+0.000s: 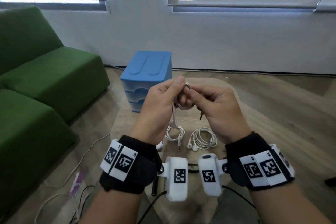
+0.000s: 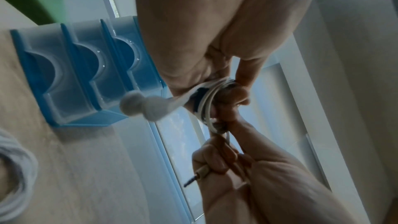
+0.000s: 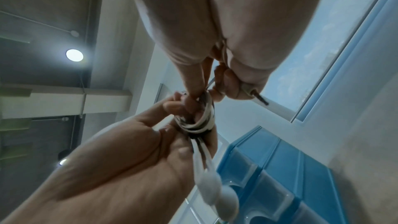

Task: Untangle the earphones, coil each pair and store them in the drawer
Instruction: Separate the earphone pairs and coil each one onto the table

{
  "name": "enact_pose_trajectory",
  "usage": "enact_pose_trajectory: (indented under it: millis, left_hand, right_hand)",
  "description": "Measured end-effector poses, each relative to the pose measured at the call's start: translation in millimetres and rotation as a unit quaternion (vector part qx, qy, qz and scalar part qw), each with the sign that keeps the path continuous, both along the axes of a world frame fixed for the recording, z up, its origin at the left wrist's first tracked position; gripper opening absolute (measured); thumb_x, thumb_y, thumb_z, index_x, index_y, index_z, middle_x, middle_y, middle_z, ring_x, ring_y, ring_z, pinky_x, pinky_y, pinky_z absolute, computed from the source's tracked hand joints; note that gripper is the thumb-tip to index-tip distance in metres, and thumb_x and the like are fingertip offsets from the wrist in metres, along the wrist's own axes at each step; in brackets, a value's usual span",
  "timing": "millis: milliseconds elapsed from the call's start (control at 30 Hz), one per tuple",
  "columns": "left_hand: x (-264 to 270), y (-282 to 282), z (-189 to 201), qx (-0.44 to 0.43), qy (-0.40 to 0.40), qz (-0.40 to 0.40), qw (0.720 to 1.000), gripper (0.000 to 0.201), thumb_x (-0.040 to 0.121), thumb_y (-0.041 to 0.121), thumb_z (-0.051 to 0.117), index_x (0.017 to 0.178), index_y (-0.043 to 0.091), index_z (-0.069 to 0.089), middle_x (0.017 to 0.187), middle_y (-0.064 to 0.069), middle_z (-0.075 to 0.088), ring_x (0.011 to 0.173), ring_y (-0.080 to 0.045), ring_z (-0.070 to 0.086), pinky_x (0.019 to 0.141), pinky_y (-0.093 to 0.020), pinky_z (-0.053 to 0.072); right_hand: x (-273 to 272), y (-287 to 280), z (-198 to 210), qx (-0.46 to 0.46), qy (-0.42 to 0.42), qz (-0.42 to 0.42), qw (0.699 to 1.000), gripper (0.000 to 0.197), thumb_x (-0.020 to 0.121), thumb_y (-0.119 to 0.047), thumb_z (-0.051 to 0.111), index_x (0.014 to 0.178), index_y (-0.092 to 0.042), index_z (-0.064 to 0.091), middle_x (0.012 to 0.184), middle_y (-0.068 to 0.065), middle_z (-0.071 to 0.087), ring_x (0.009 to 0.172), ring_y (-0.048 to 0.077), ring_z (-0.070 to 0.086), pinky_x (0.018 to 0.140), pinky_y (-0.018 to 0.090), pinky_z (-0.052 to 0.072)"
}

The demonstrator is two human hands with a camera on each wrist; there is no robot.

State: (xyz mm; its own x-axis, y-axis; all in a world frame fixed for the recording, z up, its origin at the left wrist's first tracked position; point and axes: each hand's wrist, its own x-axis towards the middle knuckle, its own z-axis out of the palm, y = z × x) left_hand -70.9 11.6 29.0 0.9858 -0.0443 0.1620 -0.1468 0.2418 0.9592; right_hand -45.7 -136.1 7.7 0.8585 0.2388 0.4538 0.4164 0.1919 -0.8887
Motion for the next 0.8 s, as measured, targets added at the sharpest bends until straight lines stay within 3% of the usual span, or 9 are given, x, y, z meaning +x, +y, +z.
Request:
enact_pose_trajectory:
  millis: [100, 200, 333, 433, 567, 633, 700, 800]
  left_hand:
    - [-1.5, 2.7, -8.4, 0.078, -0.02, 0.027, 0.996, 0.033, 0.104, 0.033, 0.056, 0.089, 0.01, 0.076, 0.09, -0.02, 0.072, 0.09, -0.029, 0.065, 0.092, -0.053, 0.052]
    - [-1.2, 6.1, -16.7, 0.15, -0.019, 0.051, 0.987, 0.037, 0.107, 0.033, 0.057, 0.092, 0.006, 0.076, 0.087, -0.015, 0.073, 0.085, -0.025, 0.066, 0.086, -0.052, 0.053]
    - [-4.1, 7.9, -23.6, 0.174, -0.01, 0.075, 0.982, 0.025, 0.101, 0.036, 0.066, 0.099, 0.013, 0.074, 0.084, -0.012, 0.075, 0.087, -0.035, 0.072, 0.085, -0.06, 0.059]
    - [-6.9, 9.5, -24.1, 0.165, -0.005, 0.063, 0.984, 0.024, 0.096, 0.033, 0.073, 0.112, 0.016, 0.071, 0.088, -0.01, 0.078, 0.091, -0.031, 0.075, 0.086, -0.054, 0.062]
    - [-4.9, 12.4, -26.6, 0.183, -0.022, 0.051, 0.981, 0.015, 0.093, 0.022, 0.078, 0.107, 0.016, 0.077, 0.093, -0.003, 0.08, 0.092, -0.022, 0.077, 0.086, -0.043, 0.063]
    - [-4.4, 12.7, -27.2, 0.18, -0.022, 0.056, 0.982, 0.012, 0.094, 0.018, 0.077, 0.105, 0.013, 0.077, 0.09, -0.004, 0.08, 0.09, -0.019, 0.077, 0.083, -0.035, 0.063]
    - [-5.7, 11.5, -27.1, 0.162, -0.016, 0.054, 0.985, 0.01, 0.094, 0.014, 0.076, 0.104, 0.01, 0.076, 0.09, -0.008, 0.08, 0.09, -0.024, 0.077, 0.082, -0.035, 0.063]
    - [-6.6, 8.6, -26.4, 0.074, 0.022, 0.051, 0.996, 0.012, 0.094, 0.009, 0.073, 0.105, 0.004, 0.073, 0.097, -0.015, 0.079, 0.096, -0.032, 0.077, 0.088, -0.042, 0.063]
  right_hand:
    - [-3.3, -3.4, -6.7, -0.029, 0.009, -0.064, 0.998, 0.02, 0.094, 0.003, 0.066, 0.11, -0.004, 0.077, 0.095, 0.004, 0.08, 0.085, 0.008, 0.071, 0.076, 0.02, 0.053]
    - [-7.3, -4.0, -15.1, -0.068, 0.005, -0.092, 0.993, 0.023, 0.095, -0.001, 0.067, 0.108, -0.015, 0.079, 0.096, 0.001, 0.08, 0.088, 0.011, 0.072, 0.079, 0.027, 0.054]
    - [-10.3, -4.7, -22.5, -0.108, -0.001, -0.122, 0.987, 0.026, 0.095, -0.007, 0.069, 0.107, -0.026, 0.08, 0.092, -0.005, 0.077, 0.083, 0.012, 0.069, 0.076, 0.036, 0.056]
    - [-9.9, -7.2, -22.9, -0.136, -0.008, -0.138, 0.981, 0.023, 0.095, -0.009, 0.069, 0.106, -0.025, 0.081, 0.091, -0.009, 0.077, 0.086, 0.011, 0.069, 0.077, 0.029, 0.052]
    - [-9.3, -12.2, -20.2, -0.143, 0.01, -0.138, 0.98, 0.024, 0.094, -0.01, 0.071, 0.1, -0.032, 0.081, 0.09, -0.013, 0.077, 0.081, 0.005, 0.069, 0.074, 0.026, 0.051]
    - [-9.5, -13.2, -19.8, -0.147, 0.017, -0.134, 0.98, 0.023, 0.094, -0.011, 0.07, 0.1, -0.03, 0.081, 0.089, -0.011, 0.078, 0.077, 0.006, 0.069, 0.071, 0.03, 0.053]
    - [-10.3, -12.6, -19.8, -0.145, 0.027, -0.127, 0.981, 0.02, 0.095, -0.012, 0.07, 0.102, -0.027, 0.082, 0.086, -0.005, 0.079, 0.072, 0.012, 0.067, 0.067, 0.038, 0.055]
    - [-11.0, -10.5, -17.4, -0.143, 0.04, -0.116, 0.982, 0.021, 0.095, -0.011, 0.07, 0.101, -0.028, 0.081, 0.083, -0.002, 0.078, 0.066, 0.011, 0.063, 0.065, 0.035, 0.054]
